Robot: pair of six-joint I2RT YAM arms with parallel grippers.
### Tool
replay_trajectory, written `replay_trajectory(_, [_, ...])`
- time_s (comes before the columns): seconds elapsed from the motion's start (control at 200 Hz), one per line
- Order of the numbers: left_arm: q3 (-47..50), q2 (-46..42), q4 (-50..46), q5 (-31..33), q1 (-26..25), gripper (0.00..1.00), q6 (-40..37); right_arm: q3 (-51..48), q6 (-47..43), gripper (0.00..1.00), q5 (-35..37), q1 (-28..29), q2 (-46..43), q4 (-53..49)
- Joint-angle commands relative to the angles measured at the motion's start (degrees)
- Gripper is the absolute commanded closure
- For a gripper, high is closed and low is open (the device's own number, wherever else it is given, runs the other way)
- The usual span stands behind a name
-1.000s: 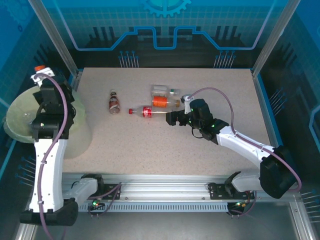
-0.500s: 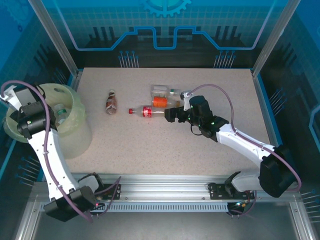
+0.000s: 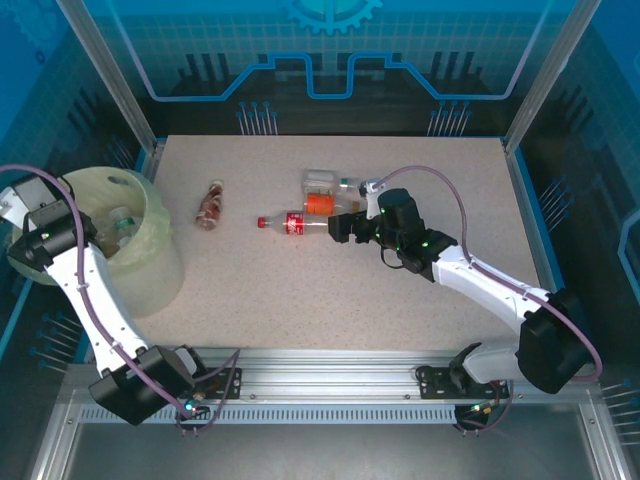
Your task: Put the plastic bottles in the bin
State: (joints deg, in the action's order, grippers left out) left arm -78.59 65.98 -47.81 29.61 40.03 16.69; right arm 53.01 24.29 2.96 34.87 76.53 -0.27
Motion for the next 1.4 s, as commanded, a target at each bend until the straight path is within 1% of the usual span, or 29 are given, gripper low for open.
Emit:
replay_trajectory(0.0, [-0.7,-0.1,-1.4,-1.6,0.6,0.18,1.1,0.8,-0.4,0.0,0.8,0.5,-0.8,-0.9])
replay_trajectory(0.26, [-3.9,-0.8,-3.6,-8.5,-0.3,0.17,2.5,-1.6,0.7,0.0,2.1,0.4,-4.0,-1.0])
replay_trajectory(0.37, [-6.3,-1.0,-5.1,-8.5,-3.5,0.16,2.2,-2.3,0.7,0.0,3.4,0.4,-4.9,-0.6])
replay_trajectory(0.495, [-8.5,-1.9,-6.0,-7.8,-7.9,0.13,2.4,-2.3,0.9,0.0,3.6,0.4,-5.0,-0.2])
replay_trajectory(0.575, [-9.8,-2.3,-6.3,-7.0,-12.3,0.06,2.2,-2.3,1.1,0.0,3.5,0.4,-4.7,-0.1])
replay_trajectory(0.635, [-10.5,-2.2,-5.9,-5.4,-16.9,0.01,1.7,-2.3,1.2,0.0,3.4,0.4,-4.8,-0.1])
replay_trajectory(0.75, [-11.9,-0.2,-5.9,-2.7,-24.8,0.01,1.4,-2.3,1.6,0.0,3.2,0.5,-4.9,0.1])
replay_trajectory(0.865, [-12.6,2.0,-5.2,2.4,-34.9,0.01,1.4,-2.3,1.7,0.0,3.2,0.4,-5.4,-0.3])
replay_trajectory(0.91, [-12.6,2.6,-4.2,3.9,-38.7,0.01,1.2,-3.8,1.7,0.0,3.5,0.5,-5.7,-0.6])
replay_trajectory(0.99, [-12.7,4.0,-1.9,5.4,-44.9,0.01,0.6,-4.4,1.7,0.0,4.1,0.4,-6.4,-0.9])
replay_trajectory(1.041, [-13.2,5.8,-1.0,7.1,-49.1,0.01,0.1,-4.7,1.8,0.0,4.6,0.3,-6.9,-1.2])
replay_trajectory(1.096, [-13.8,8.1,-0.2,7.5,-52.8,0.01,-0.7,-5.0,2.0,0.0,4.9,0.4,-7.4,-1.4])
replay_trajectory(1.181, [-13.9,12.2,2.0,5.8,-56.6,0.01,-1.0,-5.4,2.2,0.0,5.5,0.3,-8.2,-2.0])
replay_trajectory(1.276, [-14.5,17.4,3.2,4.1,-59.0,0.01,-0.8,-5.7,2.3,0.0,6.4,0.2,-9.1,-2.8])
replay_trajectory(1.396, [-16.0,23.9,3.7,-0.3,-59.5,0.01,-0.1,-6.2,2.3,0.0,7.5,0.3,-10.4,-3.8])
